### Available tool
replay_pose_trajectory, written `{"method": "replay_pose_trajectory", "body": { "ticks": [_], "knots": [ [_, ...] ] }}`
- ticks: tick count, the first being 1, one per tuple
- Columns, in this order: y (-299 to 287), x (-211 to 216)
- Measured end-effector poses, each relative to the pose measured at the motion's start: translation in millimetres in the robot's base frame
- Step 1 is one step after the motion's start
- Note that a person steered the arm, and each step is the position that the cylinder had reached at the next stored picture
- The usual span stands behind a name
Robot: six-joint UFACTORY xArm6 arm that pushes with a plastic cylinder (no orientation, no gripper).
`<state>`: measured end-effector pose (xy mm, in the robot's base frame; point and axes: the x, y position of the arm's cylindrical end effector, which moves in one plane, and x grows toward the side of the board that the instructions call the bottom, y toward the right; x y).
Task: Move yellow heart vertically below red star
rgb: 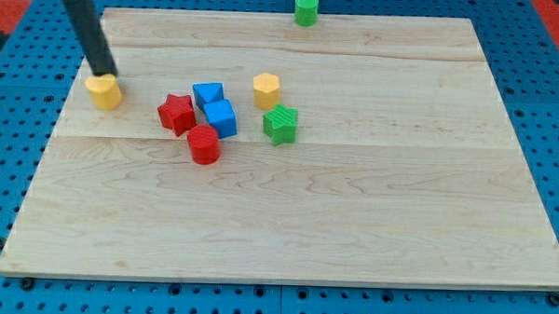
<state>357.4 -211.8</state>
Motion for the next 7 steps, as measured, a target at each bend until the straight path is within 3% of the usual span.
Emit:
{"method": "replay_pose_trajectory", "body": {
  "ticks": [1,2,3,5,6,7],
  "knots": [
    [50.8,65.5],
    [27.0,62.2],
    [-3.2,38.2],
    [8.9,-52.2],
    [-39.8,-22.6],
    [-39.8,19.9]
  ]
}}
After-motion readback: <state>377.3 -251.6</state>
